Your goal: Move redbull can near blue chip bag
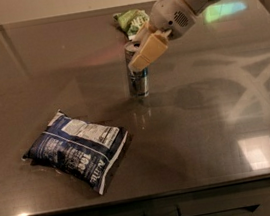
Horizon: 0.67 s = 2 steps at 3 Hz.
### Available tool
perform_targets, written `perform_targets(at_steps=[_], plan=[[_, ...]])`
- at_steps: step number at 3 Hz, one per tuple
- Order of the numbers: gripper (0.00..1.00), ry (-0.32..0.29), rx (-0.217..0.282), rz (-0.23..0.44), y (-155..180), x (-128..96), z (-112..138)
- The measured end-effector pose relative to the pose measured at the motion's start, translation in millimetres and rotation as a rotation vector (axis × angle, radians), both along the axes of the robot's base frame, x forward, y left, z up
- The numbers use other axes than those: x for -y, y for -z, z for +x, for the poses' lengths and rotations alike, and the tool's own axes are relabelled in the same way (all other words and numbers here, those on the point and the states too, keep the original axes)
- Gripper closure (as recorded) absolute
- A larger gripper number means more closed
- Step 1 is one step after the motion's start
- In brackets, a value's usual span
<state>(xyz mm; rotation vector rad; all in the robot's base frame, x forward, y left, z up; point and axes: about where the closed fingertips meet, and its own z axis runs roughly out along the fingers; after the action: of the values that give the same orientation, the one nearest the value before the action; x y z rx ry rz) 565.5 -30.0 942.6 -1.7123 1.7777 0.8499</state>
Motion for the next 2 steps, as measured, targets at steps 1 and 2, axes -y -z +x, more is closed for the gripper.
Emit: perform_targets(at_steps=[1,2], plan=[[1.00,-0.084,0.004,-0.008,12,-20,-15],[1.00,-0.141,0.014,-0.010,15,-33,-26]])
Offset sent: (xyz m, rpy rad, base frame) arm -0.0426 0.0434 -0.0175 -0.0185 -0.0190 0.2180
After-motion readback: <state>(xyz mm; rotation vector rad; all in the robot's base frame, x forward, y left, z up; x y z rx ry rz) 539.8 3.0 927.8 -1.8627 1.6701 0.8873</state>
